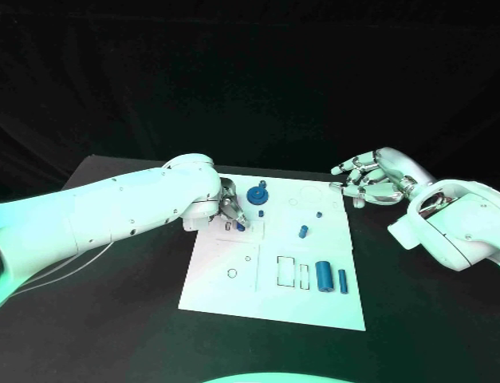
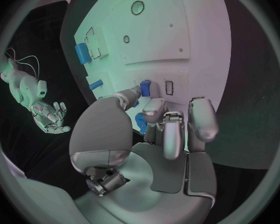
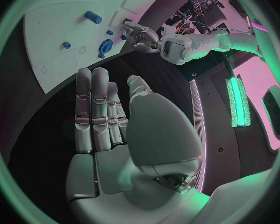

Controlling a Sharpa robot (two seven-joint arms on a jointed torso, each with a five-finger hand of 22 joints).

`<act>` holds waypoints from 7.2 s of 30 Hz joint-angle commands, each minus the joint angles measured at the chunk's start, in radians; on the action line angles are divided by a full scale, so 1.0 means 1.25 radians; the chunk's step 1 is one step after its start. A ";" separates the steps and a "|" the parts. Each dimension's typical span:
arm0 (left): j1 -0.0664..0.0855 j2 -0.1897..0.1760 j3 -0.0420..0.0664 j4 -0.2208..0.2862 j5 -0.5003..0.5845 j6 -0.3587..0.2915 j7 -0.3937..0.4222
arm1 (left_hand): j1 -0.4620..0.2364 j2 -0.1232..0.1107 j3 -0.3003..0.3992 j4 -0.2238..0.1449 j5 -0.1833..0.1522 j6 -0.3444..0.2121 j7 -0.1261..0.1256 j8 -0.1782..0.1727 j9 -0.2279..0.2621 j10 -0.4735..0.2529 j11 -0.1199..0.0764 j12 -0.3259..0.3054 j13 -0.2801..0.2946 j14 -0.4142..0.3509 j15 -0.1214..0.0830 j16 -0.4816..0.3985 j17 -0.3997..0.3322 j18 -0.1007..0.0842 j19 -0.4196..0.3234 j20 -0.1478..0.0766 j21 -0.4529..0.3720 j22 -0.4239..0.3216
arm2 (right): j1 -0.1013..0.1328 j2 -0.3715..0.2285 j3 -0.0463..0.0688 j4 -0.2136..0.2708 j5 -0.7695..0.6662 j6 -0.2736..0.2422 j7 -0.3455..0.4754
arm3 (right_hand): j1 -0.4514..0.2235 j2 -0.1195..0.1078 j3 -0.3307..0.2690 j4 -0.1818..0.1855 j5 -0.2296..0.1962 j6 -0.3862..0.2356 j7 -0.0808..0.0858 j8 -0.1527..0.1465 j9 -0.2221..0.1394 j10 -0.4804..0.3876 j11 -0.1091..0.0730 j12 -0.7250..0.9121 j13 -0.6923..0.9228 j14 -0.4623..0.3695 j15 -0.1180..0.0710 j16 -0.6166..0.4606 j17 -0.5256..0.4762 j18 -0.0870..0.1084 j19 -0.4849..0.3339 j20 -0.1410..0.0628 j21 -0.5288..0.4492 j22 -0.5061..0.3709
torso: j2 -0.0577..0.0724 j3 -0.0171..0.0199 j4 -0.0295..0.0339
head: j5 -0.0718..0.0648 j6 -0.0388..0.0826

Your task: Assemble the parts on the task board

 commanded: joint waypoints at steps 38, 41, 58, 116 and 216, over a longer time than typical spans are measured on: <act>-0.001 0.006 0.000 -0.005 -0.016 0.021 -0.033 | -0.077 0.012 -0.159 0.067 0.002 0.025 -0.012 0.020 0.018 0.016 -0.001 0.015 0.012 0.079 -0.010 0.005 0.193 -0.017 0.015 -0.003 0.012 0.018 | -0.001 0.003 0.000 -0.001 -0.007 0.011 0.001 | -0.008 -0.002 0.002 0.003 0.004 0.000 0.002 0.004 -0.001 -0.005 0.001 -0.004 -0.003 -0.003 0.004 -0.009 0.002 0.003 0.003 0.005 -0.008 -0.003 | 0.001 0.0006 -0.0012 | -0.003 0.003; -0.001 0.006 0.000 -0.005 -0.015 0.019 -0.032 | -0.076 0.011 -0.186 0.075 0.002 0.025 -0.012 0.020 0.018 0.015 -0.001 0.014 0.011 0.079 -0.010 0.005 0.193 -0.017 0.015 -0.003 0.012 0.018 | -0.001 0.003 0.000 -0.001 -0.007 0.011 0.001 | -0.008 -0.002 0.002 0.003 0.004 0.000 0.002 0.004 -0.001 -0.005 0.001 -0.004 -0.003 -0.003 0.004 -0.009 0.002 0.003 0.003 0.005 -0.008 -0.003 | 0.001 0.0007 -0.0006 | -0.004 0.003; 0.003 -0.021 0.017 0.026 -0.006 -0.010 -0.030 | -0.047 0.022 -0.301 0.110 0.003 0.013 -0.009 0.017 0.019 -0.005 0.002 -0.015 -0.022 0.078 -0.007 0.004 0.192 -0.013 0.005 -0.002 0.001 0.001 | -0.001 0.002 0.000 -0.006 -0.007 0.009 0.003 | -0.010 -0.003 0.001 0.003 0.004 -0.001 0.003 0.004 -0.001 -0.005 0.001 -0.004 -0.005 -0.004 0.004 -0.012 0.002 0.003 0.003 0.005 -0.010 -0.004 | -0.001 0.0013 0.0000 | -0.004 0.008; 0.053 0.086 0.003 -0.244 -0.016 0.024 0.020 | 0.021 0.037 -0.370 0.114 0.003 -0.053 0.028 -0.036 -0.025 -0.099 0.035 -0.117 -0.139 0.074 0.020 -0.004 0.181 0.001 -0.035 0.017 -0.048 -0.076 | -0.002 0.007 0.000 -0.012 0.000 0.004 0.006 | -0.007 -0.001 0.005 0.002 0.029 -0.001 0.002 0.007 -0.002 -0.004 0.000 -0.004 -0.013 0.000 0.004 -0.022 0.003 0.004 0.007 0.005 -0.018 -0.010 | 0.007 -0.0081 -0.0003 | 0.005 0.009; -0.023 -0.119 0.003 0.066 0.025 -0.174 0.095 | 0.101 0.029 -0.039 0.006 0.003 -0.008 0.006 -0.030 -0.078 -0.064 0.014 -0.121 -0.175 0.078 0.004 0.004 0.192 -0.009 -0.001 0.010 -0.016 -0.015 | -0.006 0.015 -0.001 -0.021 0.015 0.011 0.008 | -0.012 0.000 0.005 0.004 0.034 -0.001 0.002 0.009 -0.001 -0.003 0.000 -0.003 -0.016 0.003 0.004 -0.027 0.005 0.004 0.009 0.005 -0.021 -0.012 | 0.003 -0.0007 0.0054 | 0.016 0.002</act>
